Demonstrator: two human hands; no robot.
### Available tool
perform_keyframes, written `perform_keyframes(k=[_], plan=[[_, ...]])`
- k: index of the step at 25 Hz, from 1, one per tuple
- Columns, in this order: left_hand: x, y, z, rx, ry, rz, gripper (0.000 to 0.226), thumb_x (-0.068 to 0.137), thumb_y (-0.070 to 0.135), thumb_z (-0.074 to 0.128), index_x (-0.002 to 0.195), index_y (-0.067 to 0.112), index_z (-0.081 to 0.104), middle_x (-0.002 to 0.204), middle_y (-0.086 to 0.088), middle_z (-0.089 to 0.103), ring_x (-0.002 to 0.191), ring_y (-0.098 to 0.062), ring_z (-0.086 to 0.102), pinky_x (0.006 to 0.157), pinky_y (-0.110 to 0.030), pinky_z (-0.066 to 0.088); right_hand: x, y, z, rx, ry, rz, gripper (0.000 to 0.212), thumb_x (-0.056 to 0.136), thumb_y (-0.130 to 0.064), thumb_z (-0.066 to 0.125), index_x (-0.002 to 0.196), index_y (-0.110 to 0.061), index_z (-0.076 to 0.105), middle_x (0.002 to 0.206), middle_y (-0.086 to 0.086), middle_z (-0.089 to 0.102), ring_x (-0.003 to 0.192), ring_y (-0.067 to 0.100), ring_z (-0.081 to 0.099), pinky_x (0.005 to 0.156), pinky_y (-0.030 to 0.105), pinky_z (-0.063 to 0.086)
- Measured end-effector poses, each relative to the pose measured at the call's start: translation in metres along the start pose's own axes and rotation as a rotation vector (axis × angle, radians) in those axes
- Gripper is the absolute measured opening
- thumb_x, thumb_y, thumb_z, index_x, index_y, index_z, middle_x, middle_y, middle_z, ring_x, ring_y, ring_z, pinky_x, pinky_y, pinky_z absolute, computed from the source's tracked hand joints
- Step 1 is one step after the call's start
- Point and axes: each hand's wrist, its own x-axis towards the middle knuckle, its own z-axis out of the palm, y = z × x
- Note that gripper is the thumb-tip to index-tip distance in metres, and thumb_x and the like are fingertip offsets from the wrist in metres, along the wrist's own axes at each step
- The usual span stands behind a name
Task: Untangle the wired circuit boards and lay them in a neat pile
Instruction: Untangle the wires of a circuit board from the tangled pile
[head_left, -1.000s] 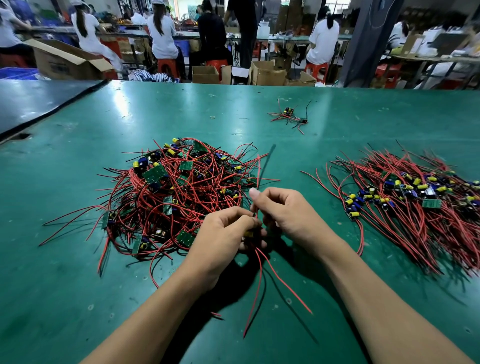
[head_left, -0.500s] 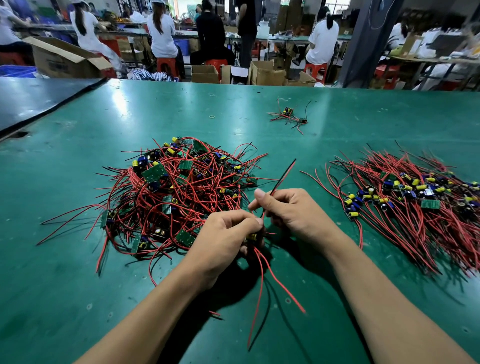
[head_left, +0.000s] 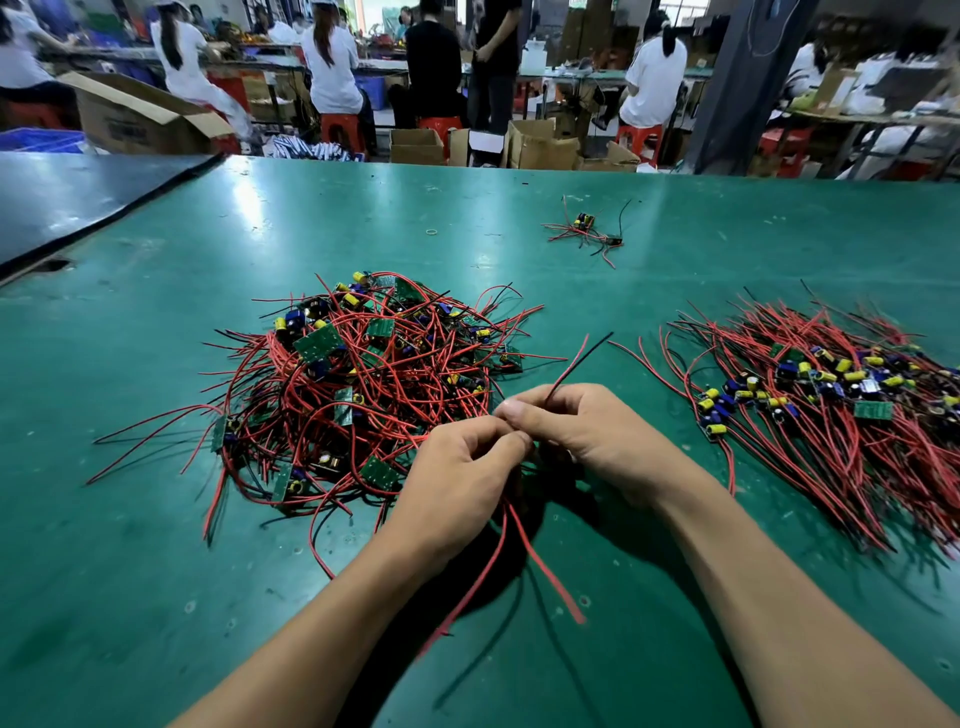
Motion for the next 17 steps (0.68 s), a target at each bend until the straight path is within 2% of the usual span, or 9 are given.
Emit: perform_keyframes(k=[2,4,7,11,15,17], plan=[[-0.001,0.0,0.0,-0.047,0.007,-0.029,0.029,0.093,0.013,0.06,0.065,0.005,0.061,0.058,-0.008,0.053,0.057,-0.021,0.048,0.06,-0.04,0.04,-0.003,-0.001,-0.005,-0.004,-0.107,0.004,0.024,0.094,-0.03,0.066,0.092,-0.007,0.072,0.059,-0.006,0.061,0.046,0.002,0.047,0.043,0.013,0.036],[-0.002,0.001,0.0,-0.077,-0.015,-0.056,0.029,0.093,0.012,0.06,0.065,0.007,0.063,0.056,-0.008,0.052,0.056,-0.022,0.047,0.061,-0.038,0.039,-0.003,-0.001,-0.011,-0.08,-0.117,0.005,0.034,0.094,-0.04,0.062,0.088,-0.008,0.075,0.054,-0.006,0.054,0.043,0.003,0.041,0.041,0.014,0.033],[-0.003,0.003,0.001,-0.062,-0.089,-0.059,0.026,0.094,0.014,0.059,0.069,0.007,0.066,0.052,-0.009,0.058,0.051,-0.025,0.05,0.055,-0.033,0.039,0.0,0.002,-0.026,-0.158,0.059,-0.029,0.046,0.088,-0.05,0.061,0.083,-0.008,0.077,0.054,-0.004,0.043,0.042,0.007,0.033,0.04,0.016,0.029],[-0.003,0.007,0.001,-0.058,-0.143,-0.051,0.026,0.095,0.014,0.057,0.072,0.009,0.067,0.051,-0.007,0.059,0.045,-0.02,0.054,0.05,-0.028,0.04,0.004,0.005,-0.035,-0.159,0.291,-0.105,0.046,0.084,-0.054,0.064,0.075,-0.011,0.076,0.055,-0.005,0.047,0.041,0.01,0.031,0.041,0.019,0.025],[-0.002,0.008,0.0,-0.055,-0.154,-0.047,0.026,0.095,0.014,0.058,0.072,0.011,0.068,0.054,-0.005,0.06,0.049,-0.02,0.056,0.054,-0.029,0.041,0.011,0.004,-0.026,0.034,0.455,-0.063,0.049,0.097,-0.046,0.058,0.068,-0.01,0.071,0.052,-0.004,0.044,0.037,0.01,0.03,0.04,0.018,0.021],[-0.003,0.006,0.0,-0.06,-0.161,-0.049,0.026,0.095,0.014,0.059,0.071,0.01,0.069,0.053,-0.007,0.06,0.049,-0.021,0.053,0.055,-0.032,0.039,0.011,0.001,-0.022,0.251,0.429,0.064,0.056,0.102,-0.047,0.049,0.064,-0.009,0.063,0.049,-0.003,0.037,0.033,0.008,0.027,0.036,0.016,0.02]])
